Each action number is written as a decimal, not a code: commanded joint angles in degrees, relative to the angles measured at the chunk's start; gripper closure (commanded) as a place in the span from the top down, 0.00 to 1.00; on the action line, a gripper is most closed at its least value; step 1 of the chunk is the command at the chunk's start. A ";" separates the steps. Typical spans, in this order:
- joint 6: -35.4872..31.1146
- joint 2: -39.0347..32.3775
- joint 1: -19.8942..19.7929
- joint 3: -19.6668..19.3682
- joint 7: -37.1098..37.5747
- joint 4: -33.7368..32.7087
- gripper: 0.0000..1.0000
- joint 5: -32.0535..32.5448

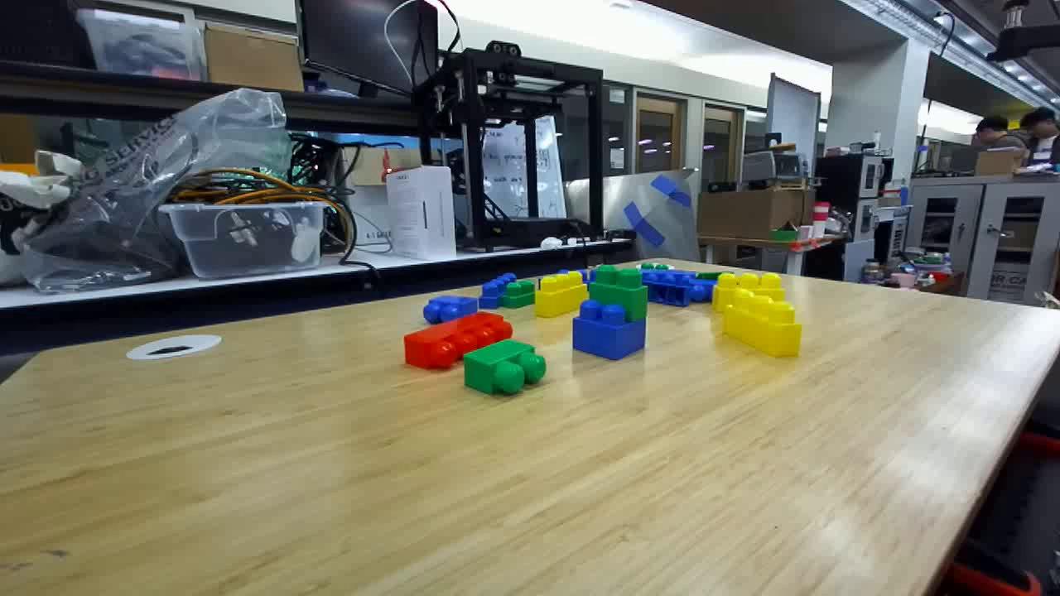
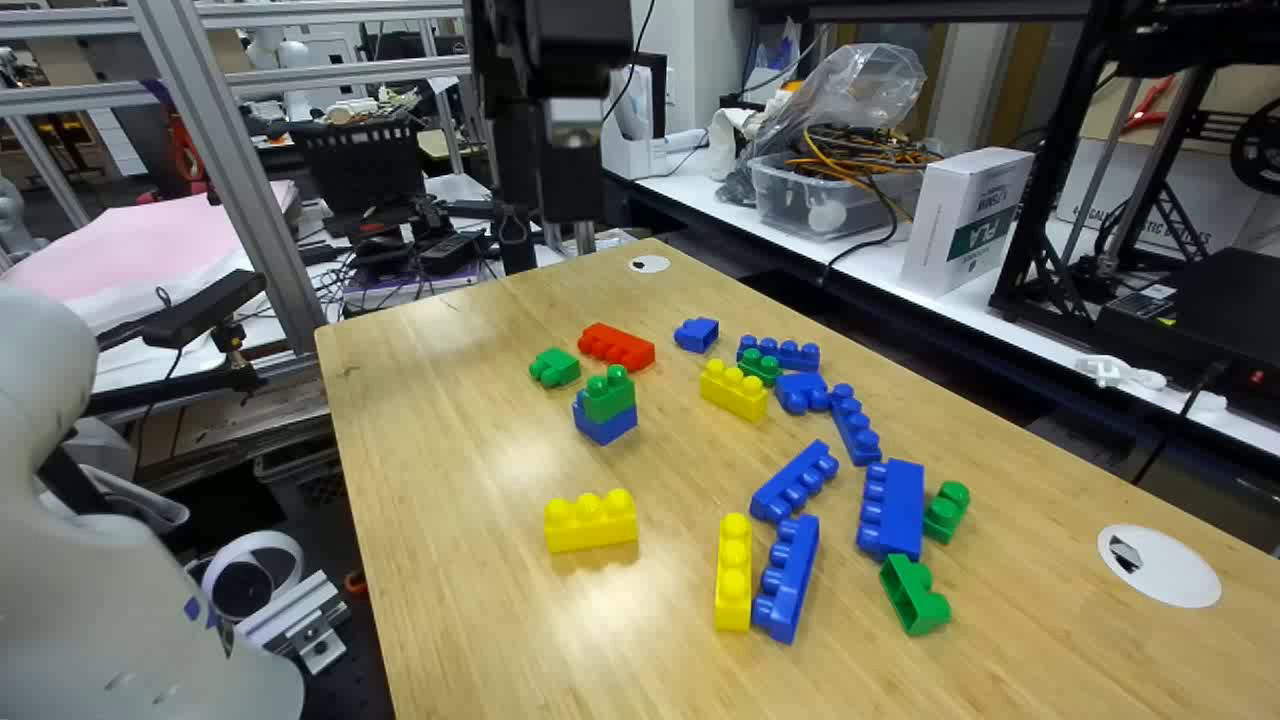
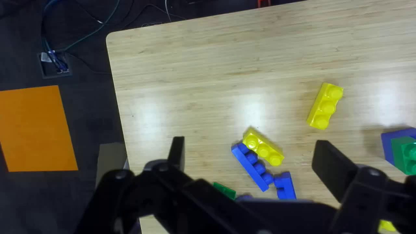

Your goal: Stack the two yellow blocks at the front of the table together

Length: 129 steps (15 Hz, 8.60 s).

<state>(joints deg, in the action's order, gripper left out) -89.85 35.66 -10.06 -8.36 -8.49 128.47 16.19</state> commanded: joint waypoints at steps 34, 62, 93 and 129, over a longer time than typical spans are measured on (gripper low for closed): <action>-6.00 -2.98 2.52 -2.42 -2.14 1.54 1.00 -0.43; -29.78 -18.03 3.13 -3.81 -19.31 9.57 1.00 1.99; -54.17 -37.97 3.32 -2.77 -38.86 14.02 1.00 -4.58; -58.30 -48.11 1.31 0.45 -46.80 10.32 0.33 -0.93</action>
<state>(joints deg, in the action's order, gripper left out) -147.65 -11.53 -7.21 -9.09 -54.10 139.59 15.26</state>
